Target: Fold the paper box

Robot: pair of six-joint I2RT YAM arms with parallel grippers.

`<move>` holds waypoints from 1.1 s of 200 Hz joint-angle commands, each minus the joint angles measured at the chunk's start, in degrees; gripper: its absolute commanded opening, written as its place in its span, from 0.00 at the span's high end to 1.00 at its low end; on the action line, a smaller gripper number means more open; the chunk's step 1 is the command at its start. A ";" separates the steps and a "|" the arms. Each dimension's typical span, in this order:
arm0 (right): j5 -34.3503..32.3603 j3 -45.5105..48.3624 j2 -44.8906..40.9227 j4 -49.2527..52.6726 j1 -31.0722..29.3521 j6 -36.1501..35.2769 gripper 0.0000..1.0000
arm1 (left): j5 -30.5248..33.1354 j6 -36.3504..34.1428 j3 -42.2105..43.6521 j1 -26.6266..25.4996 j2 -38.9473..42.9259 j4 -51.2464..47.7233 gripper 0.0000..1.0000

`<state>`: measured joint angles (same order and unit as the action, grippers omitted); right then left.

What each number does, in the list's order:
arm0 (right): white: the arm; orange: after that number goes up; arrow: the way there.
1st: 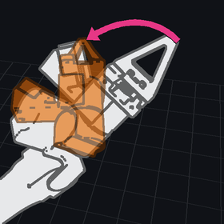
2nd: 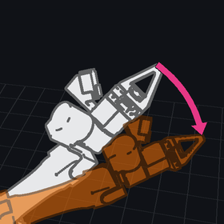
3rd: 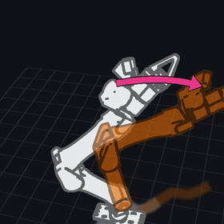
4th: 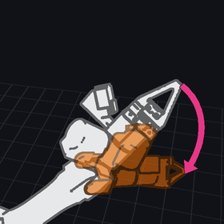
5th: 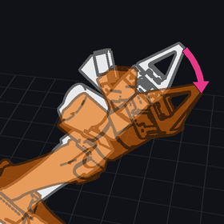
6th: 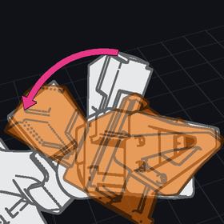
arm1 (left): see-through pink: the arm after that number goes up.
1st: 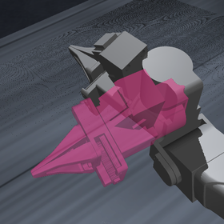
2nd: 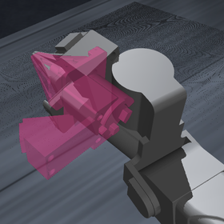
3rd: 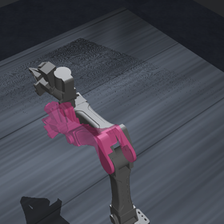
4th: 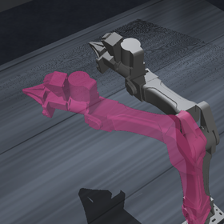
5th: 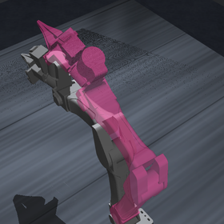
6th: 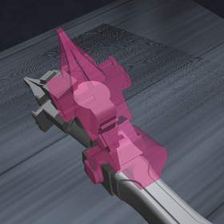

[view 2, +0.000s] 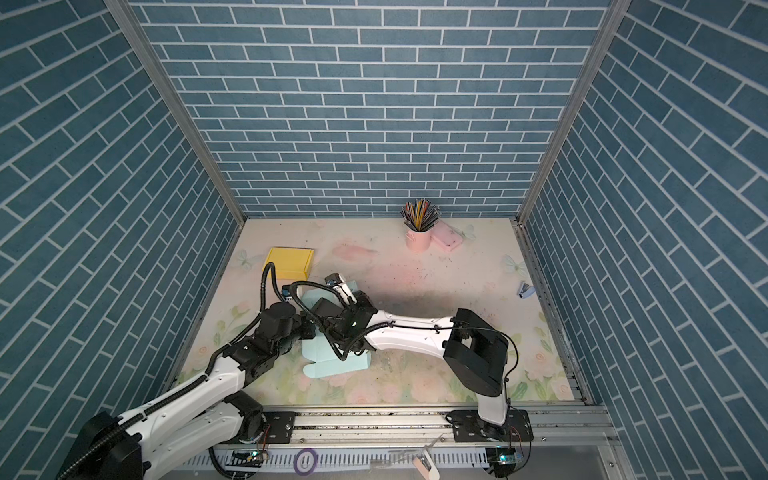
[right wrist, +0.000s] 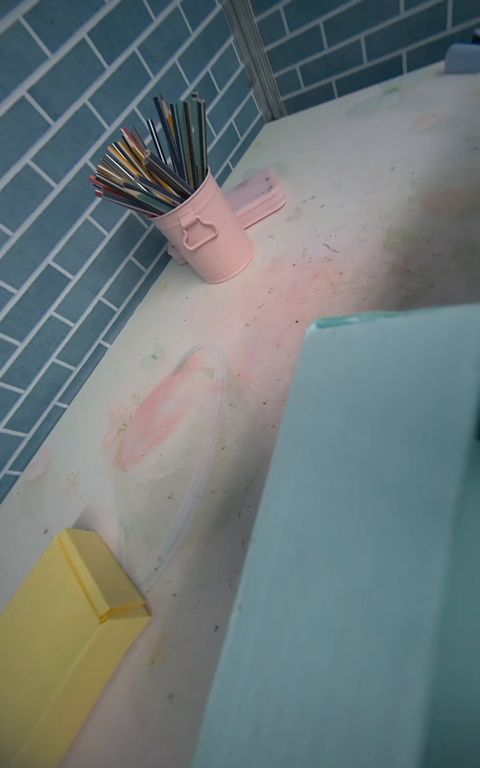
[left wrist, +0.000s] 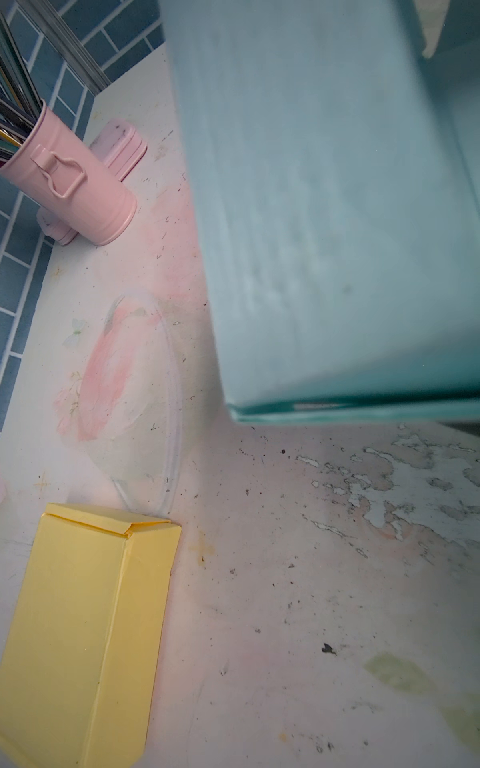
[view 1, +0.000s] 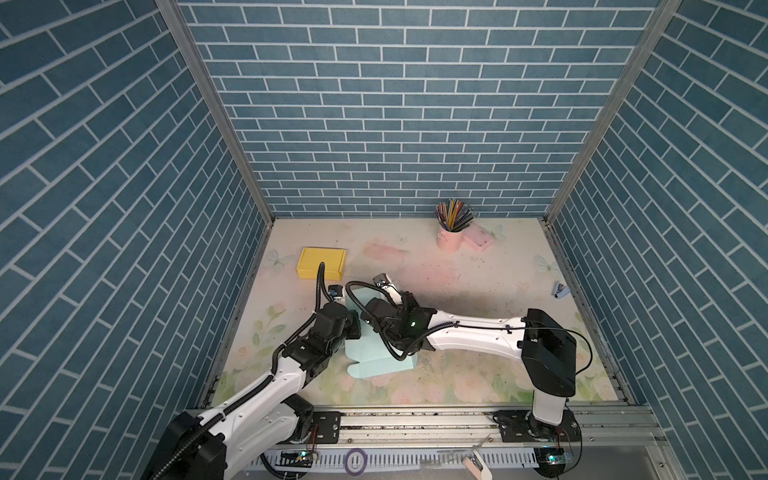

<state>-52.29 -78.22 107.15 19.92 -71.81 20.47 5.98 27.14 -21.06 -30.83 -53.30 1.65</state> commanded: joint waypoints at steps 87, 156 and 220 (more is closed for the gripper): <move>-0.27 1.06 -0.20 -1.21 -0.34 -0.52 0.90 | -4.01 1.34 0.17 -0.82 1.40 6.39 1.00; 7.57 11.24 -15.01 -11.97 -4.21 -5.14 0.46 | -2.29 0.33 -0.10 -0.82 -0.17 7.36 1.00; 16.90 14.00 -32.77 -8.88 -5.48 0.97 0.43 | 0.09 -4.34 0.86 -0.81 -0.05 7.58 1.00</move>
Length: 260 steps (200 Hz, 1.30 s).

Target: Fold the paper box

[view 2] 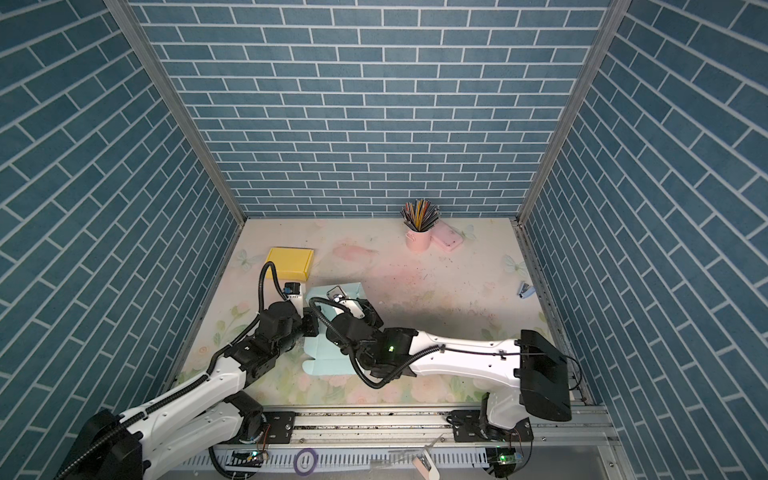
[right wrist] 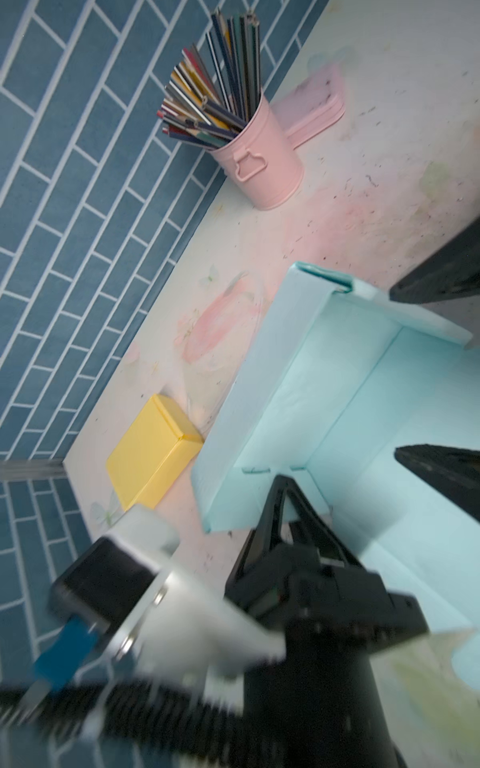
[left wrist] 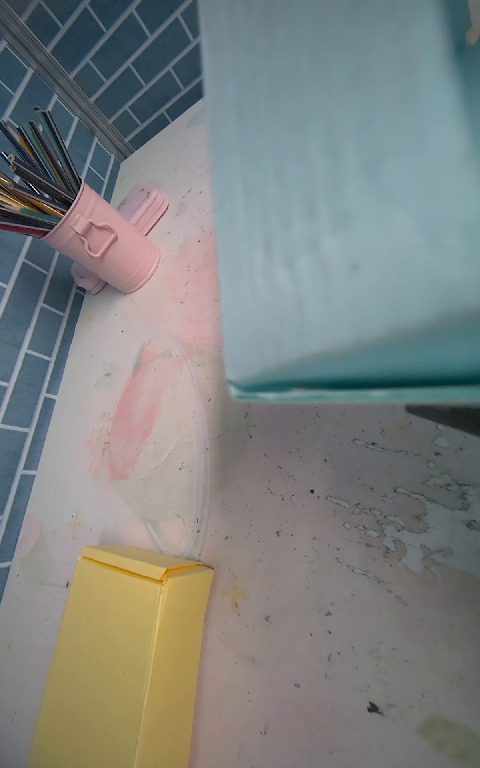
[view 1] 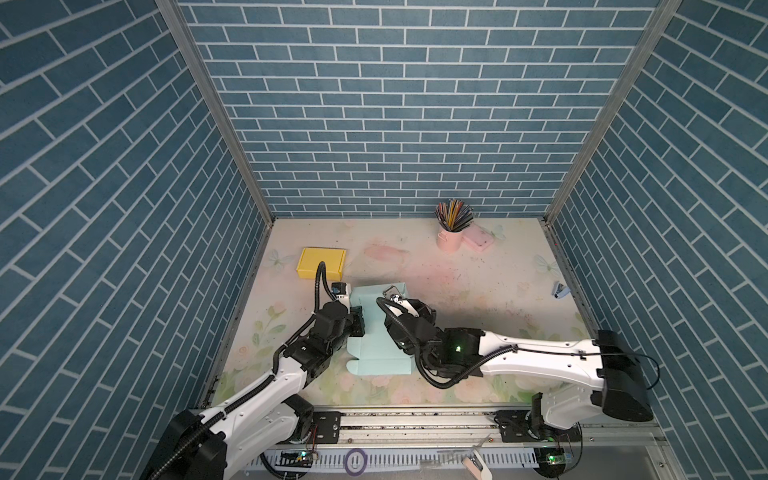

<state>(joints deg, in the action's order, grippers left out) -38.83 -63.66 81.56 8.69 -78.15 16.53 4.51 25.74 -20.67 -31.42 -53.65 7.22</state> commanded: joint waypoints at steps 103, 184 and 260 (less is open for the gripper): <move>40.64 5.34 4.55 -8.82 23.59 16.43 0.49 | 1.03 -13.70 9.36 -1.01 -17.57 37.64 1.00; 38.32 10.31 8.89 -9.30 23.84 16.26 0.55 | 2.62 -16.43 7.49 -3.29 -29.06 43.50 0.96; 40.58 -7.27 10.57 11.33 22.91 -4.52 0.33 | 6.91 -19.36 8.12 -7.16 -32.99 44.06 0.78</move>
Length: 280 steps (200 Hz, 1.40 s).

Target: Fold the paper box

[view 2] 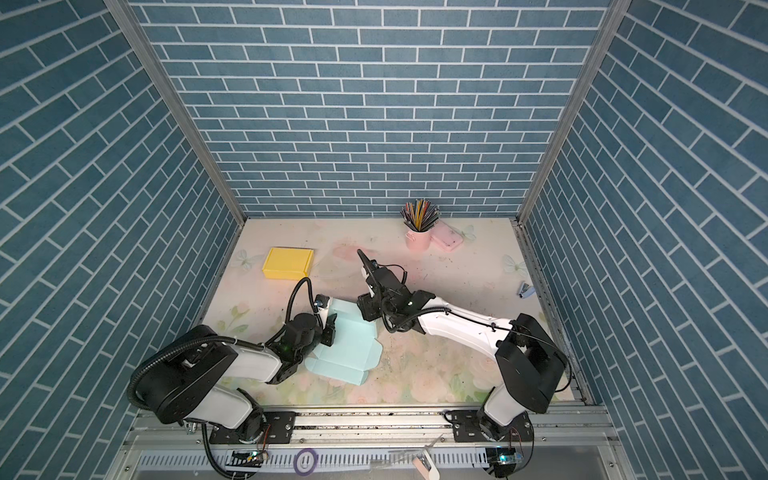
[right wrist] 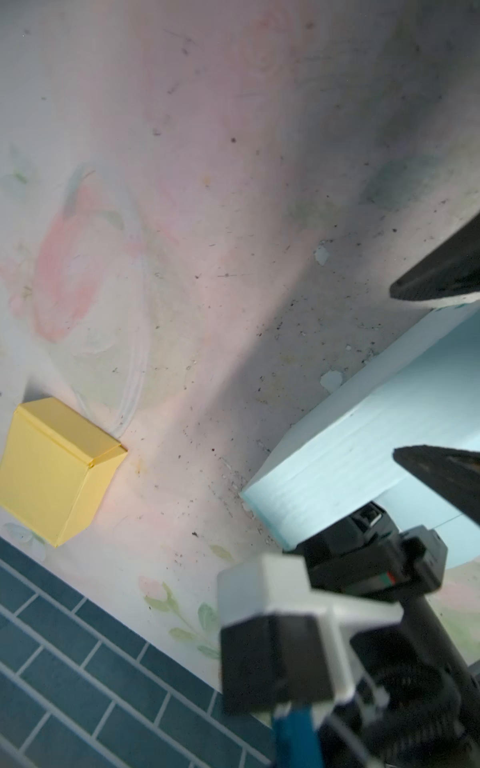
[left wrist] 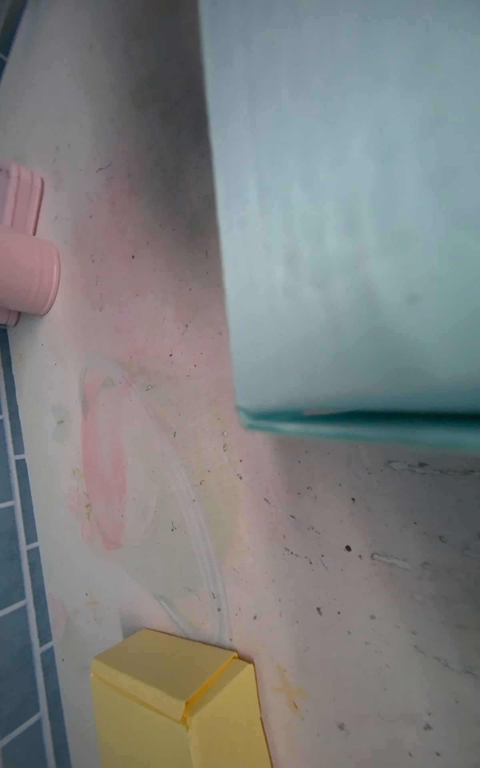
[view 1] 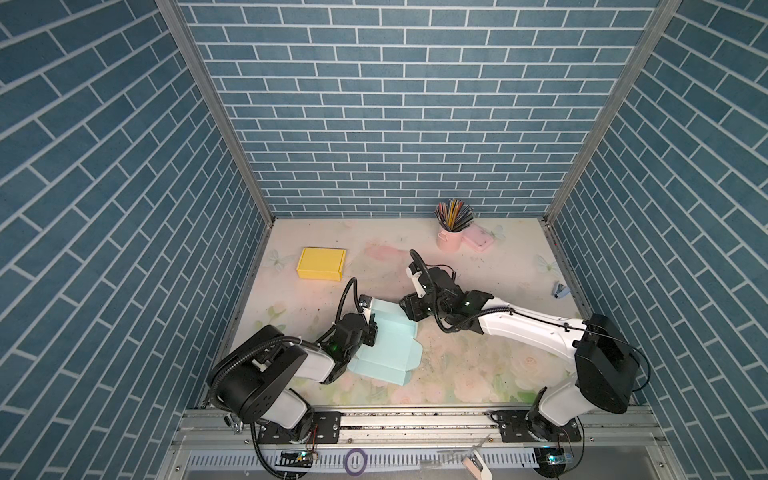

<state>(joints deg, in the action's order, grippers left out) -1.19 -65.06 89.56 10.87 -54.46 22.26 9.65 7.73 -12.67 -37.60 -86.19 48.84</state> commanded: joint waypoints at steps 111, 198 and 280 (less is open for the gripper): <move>-0.92 -14.65 16.03 20.35 -1.96 -20.28 0.11 | 2.64 2.38 3.45 -4.36 17.74 -15.84 0.48; 19.38 -6.15 14.19 7.00 11.90 -8.44 0.30 | 4.97 20.80 -7.18 -13.78 47.22 -64.76 0.27; 24.56 0.09 16.47 -4.17 19.12 -2.13 0.31 | 1.52 32.02 -14.81 -13.81 59.61 -82.58 0.01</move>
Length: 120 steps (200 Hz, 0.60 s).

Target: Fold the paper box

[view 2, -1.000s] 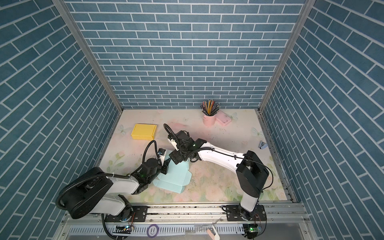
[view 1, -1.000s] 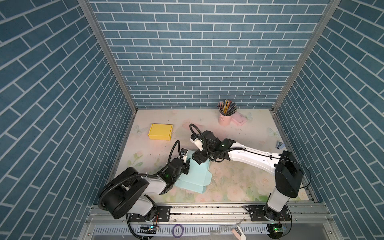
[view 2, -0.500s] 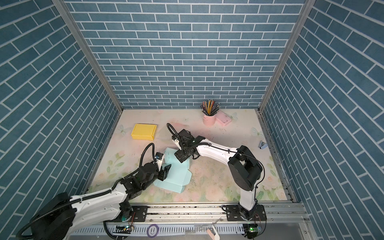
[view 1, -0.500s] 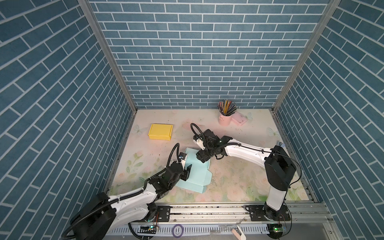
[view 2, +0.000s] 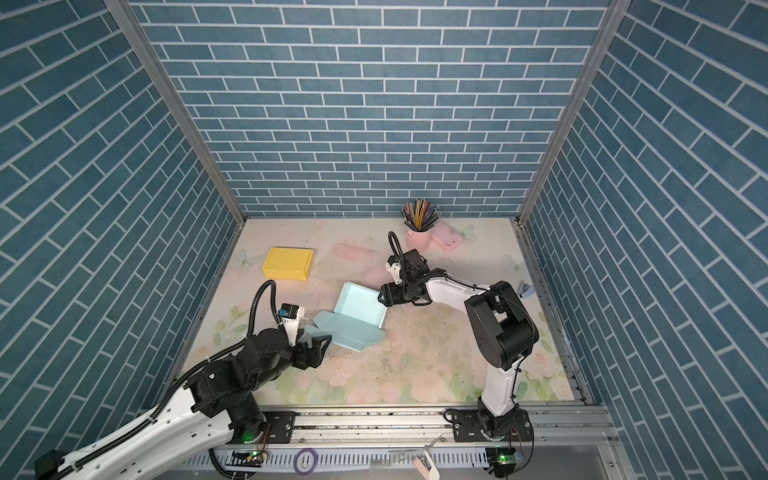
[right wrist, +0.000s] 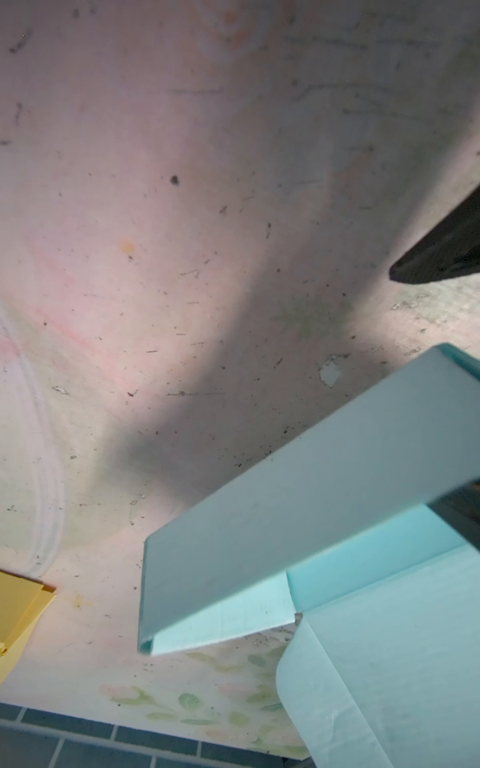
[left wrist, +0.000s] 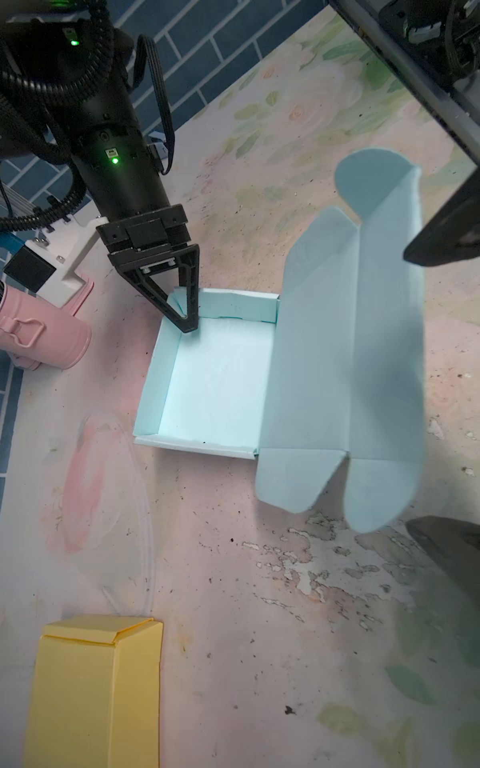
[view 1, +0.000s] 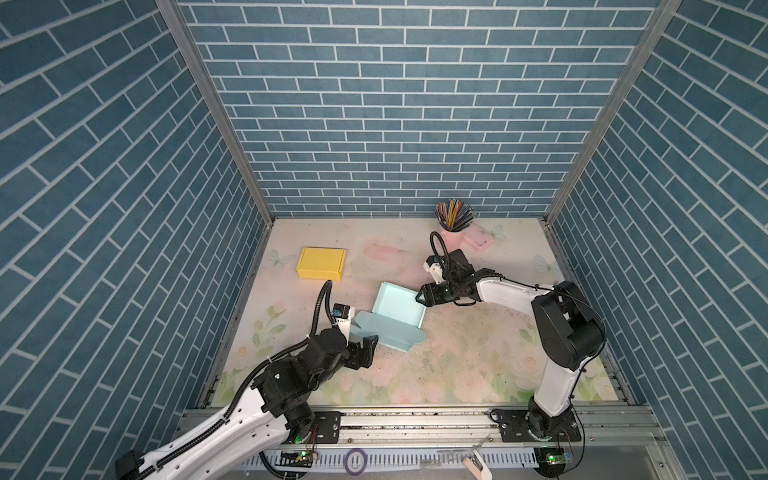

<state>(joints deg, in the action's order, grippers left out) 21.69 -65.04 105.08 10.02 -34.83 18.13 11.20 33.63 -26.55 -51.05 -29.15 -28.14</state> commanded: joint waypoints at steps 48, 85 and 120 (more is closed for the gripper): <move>-2.09 1.89 1.63 -3.69 -0.50 1.30 0.33 | -2.56 7.80 -2.31 -0.37 -2.87 1.45 0.01; -5.69 4.67 -2.22 -4.02 -0.66 0.24 0.33 | -3.69 7.25 -4.90 -0.37 -7.81 6.80 0.01; -9.37 9.03 -5.79 -5.64 -2.23 0.24 0.33 | -4.06 5.16 -9.39 0.42 -12.97 8.31 0.01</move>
<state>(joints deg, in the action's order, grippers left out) 15.94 -58.50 103.22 6.22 -35.77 18.20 7.40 39.64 -32.45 -51.03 -39.99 -23.11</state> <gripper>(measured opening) 0.668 0.994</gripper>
